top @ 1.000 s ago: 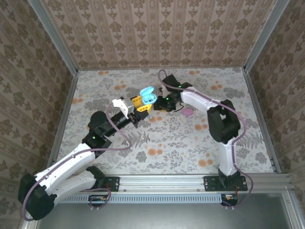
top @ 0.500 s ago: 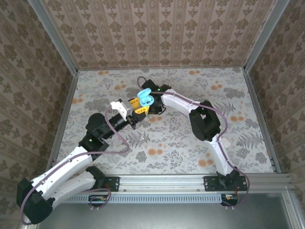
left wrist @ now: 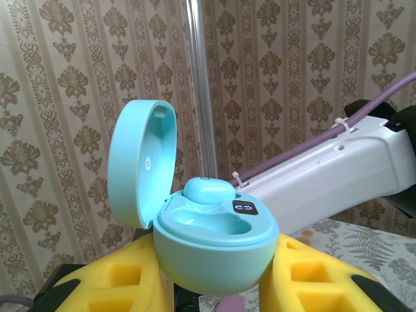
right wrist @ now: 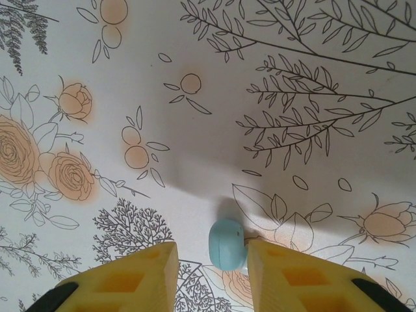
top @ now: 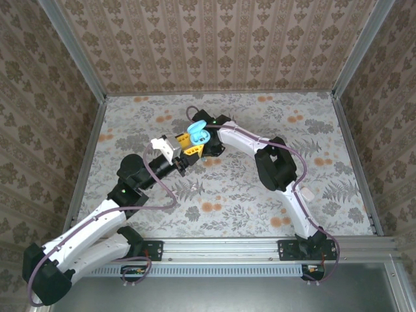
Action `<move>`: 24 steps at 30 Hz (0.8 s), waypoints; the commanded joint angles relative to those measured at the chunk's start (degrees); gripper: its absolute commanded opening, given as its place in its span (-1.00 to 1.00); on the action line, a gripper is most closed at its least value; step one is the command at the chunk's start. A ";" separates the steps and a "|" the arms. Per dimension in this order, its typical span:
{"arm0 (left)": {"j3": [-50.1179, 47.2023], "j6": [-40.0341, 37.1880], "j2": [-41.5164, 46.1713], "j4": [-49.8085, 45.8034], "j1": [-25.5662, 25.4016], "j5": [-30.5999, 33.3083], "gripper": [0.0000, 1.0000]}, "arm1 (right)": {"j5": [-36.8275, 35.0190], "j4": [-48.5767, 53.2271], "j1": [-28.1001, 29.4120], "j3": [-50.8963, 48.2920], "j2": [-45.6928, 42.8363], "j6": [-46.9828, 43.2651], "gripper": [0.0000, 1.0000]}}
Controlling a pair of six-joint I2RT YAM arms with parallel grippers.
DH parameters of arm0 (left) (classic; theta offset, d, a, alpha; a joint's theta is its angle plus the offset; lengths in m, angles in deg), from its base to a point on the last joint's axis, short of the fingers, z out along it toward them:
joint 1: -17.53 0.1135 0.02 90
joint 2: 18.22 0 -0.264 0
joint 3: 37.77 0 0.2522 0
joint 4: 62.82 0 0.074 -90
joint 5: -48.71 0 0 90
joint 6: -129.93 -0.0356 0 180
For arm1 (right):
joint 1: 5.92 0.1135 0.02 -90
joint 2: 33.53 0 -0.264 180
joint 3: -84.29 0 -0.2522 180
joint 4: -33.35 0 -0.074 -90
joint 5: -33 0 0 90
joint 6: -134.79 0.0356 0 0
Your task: Insert the wireless bluetooth earbuds into the charging case
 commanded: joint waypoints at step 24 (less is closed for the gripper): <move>0.42 -0.70 0.06 0.34 0.69 0.06 -0.38 | -6.14 5.72 1.06 2.27 2.95 -3.48 -0.40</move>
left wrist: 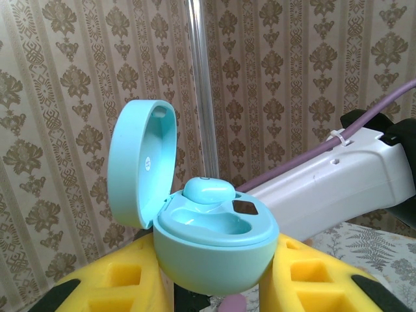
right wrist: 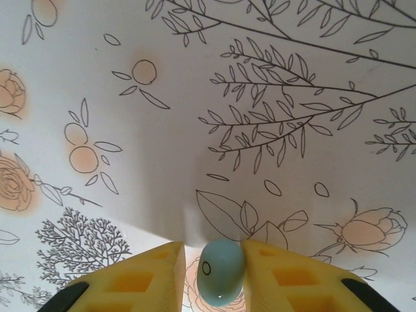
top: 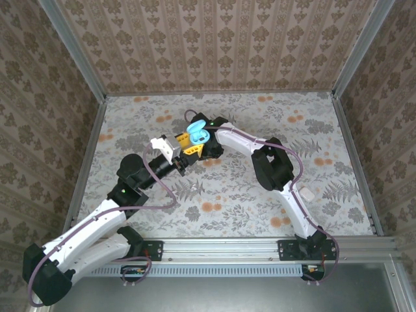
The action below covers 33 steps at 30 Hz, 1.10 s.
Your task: Insert the wireless bluetooth earbuds into the charging case
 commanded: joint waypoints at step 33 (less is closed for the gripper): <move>0.99 1.32 -6.74 4.52 0.60 0.31 -0.38 | 10.16 -16.09 -11.96 -33.58 -40.85 7.60 -0.54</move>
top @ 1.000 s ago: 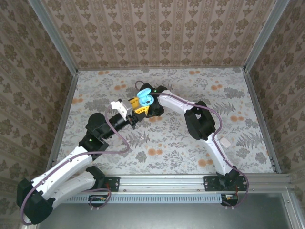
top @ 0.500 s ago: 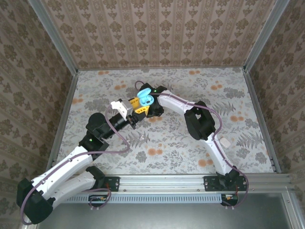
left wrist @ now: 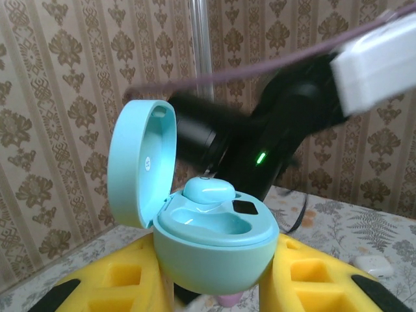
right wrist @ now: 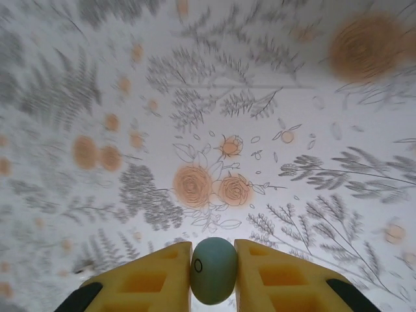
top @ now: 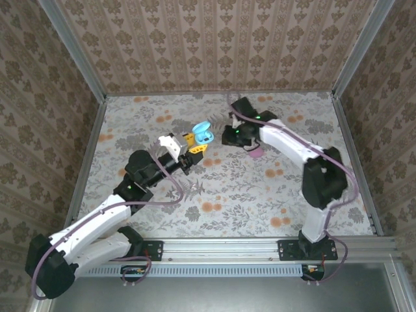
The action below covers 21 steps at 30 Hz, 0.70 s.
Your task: Insert the wireless bluetooth earbuds into the charging case
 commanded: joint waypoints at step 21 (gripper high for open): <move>4.48 2.70 -14.11 10.47 -0.49 -5.01 -0.39 | 13.73 0.11 2.23 0.38 -26.72 4.88 -0.51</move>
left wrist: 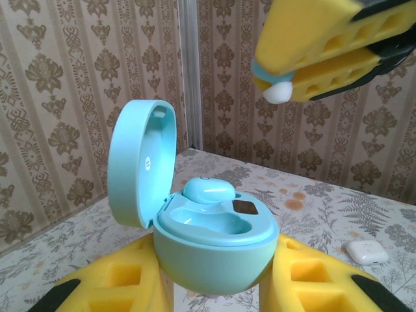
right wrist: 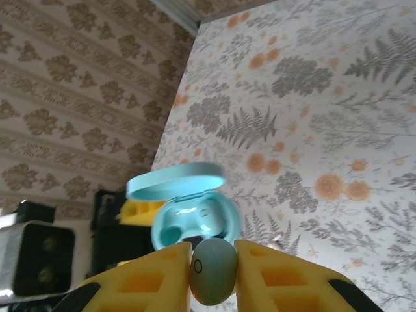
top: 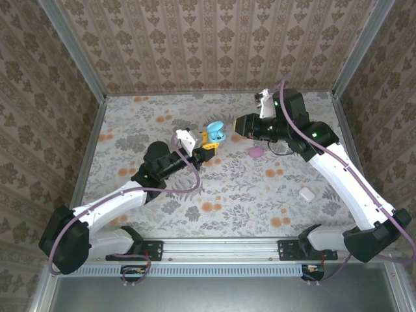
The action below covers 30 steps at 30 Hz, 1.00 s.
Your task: Insert the wireless bluetooth earbuds into the charging case
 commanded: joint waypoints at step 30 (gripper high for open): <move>2.76 0.89 -0.04 2.82 -0.81 -1.88 -0.39 | 2.57 5.23 7.50 9.01 10.35 -4.17 -0.51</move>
